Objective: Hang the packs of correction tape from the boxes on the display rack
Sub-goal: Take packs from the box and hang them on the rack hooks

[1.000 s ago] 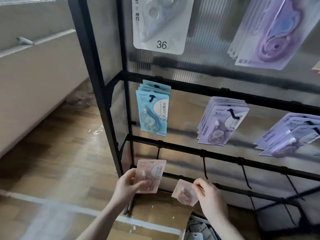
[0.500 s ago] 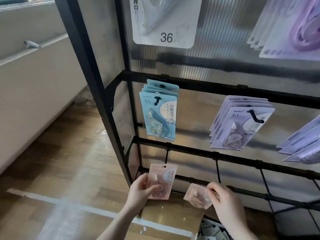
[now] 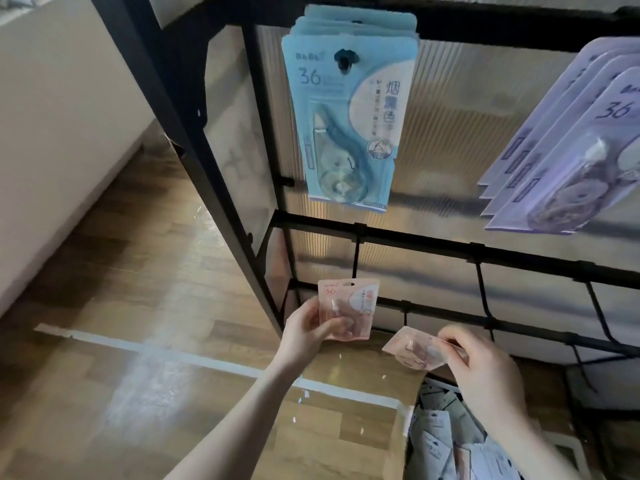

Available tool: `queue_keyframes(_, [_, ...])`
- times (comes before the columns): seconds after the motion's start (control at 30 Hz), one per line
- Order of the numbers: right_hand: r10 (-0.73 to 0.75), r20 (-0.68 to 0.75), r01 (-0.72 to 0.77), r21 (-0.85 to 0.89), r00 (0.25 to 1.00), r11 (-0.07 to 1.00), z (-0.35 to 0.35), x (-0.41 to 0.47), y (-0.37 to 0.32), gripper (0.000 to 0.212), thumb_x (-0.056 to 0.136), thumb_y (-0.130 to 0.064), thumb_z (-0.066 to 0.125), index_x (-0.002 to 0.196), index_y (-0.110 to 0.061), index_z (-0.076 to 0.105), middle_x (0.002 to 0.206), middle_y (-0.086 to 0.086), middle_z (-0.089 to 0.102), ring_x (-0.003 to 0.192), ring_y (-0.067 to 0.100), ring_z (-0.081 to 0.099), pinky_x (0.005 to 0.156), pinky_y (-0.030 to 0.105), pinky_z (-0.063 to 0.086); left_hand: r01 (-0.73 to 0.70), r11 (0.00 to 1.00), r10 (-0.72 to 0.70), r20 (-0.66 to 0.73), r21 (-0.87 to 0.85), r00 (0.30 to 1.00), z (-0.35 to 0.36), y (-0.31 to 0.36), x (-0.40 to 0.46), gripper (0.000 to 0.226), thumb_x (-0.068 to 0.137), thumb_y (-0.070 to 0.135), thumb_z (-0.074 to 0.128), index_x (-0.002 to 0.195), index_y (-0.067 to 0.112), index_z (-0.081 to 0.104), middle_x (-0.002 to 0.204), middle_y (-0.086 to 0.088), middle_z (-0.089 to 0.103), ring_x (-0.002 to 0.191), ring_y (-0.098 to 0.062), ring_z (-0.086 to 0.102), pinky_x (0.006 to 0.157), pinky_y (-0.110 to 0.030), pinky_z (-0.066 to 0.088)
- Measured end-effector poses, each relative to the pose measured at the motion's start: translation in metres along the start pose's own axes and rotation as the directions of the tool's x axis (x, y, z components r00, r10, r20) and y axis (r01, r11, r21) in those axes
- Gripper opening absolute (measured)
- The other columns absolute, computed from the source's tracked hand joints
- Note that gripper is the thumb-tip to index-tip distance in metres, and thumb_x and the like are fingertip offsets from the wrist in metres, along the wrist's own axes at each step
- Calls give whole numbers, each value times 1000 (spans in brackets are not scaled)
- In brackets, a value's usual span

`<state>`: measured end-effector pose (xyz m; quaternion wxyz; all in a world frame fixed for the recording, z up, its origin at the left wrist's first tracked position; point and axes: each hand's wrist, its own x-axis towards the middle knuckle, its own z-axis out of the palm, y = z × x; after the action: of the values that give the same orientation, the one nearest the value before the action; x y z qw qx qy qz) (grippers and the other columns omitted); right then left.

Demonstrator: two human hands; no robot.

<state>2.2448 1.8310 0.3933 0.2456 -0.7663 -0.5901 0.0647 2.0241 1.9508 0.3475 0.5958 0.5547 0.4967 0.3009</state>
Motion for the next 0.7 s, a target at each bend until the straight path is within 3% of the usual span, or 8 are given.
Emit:
queue_keyframes(0.17, [19,12,-19,13,1000,1000,12,-6,3,12,74,-7,75,80,-14,67,70,-4,66,57,16,58,39,25,44,1,993,-9,62,120,998,-2,-9,3,46,65,44,70,92,9,60,91,-8,67,88,-28,64,78,-47,53])
queue_keyframes(0.27, [27,8,-27,18,1000,999,16,-11,2,12,74,-6,74,79,-13,66,70,-3,66,58,20,60,41,34,49,3,990,-10,43,144,999,-4,-12,5,52,65,49,68,90,5,57,90,-11,65,87,-32,62,78,-54,51])
queue_keyframes(0.4, [30,20,-31,15,999,999,18,-16,6,11,76,-6,73,80,-13,66,71,-3,66,58,20,59,40,34,49,2,989,-9,49,147,999,-6,-15,9,14,80,20,71,87,17,59,93,-5,67,90,-24,65,79,-48,54])
queue_keyframes(0.63, [27,21,-27,5,999,1000,18,-17,7,10,77,-6,72,79,-13,66,71,-3,66,59,19,58,45,29,45,-35,976,20,71,213,997,-3,-16,28,14,83,22,68,83,20,54,90,4,64,85,-16,65,68,-27,55])
queue_keyframes(0.7, [14,16,-14,-3,1000,1000,19,-14,6,10,76,-6,73,78,-13,66,71,-3,66,58,18,57,46,25,41,-33,974,19,64,226,998,0,-14,38,14,83,23,68,85,21,54,90,5,63,84,-14,64,70,-27,54])
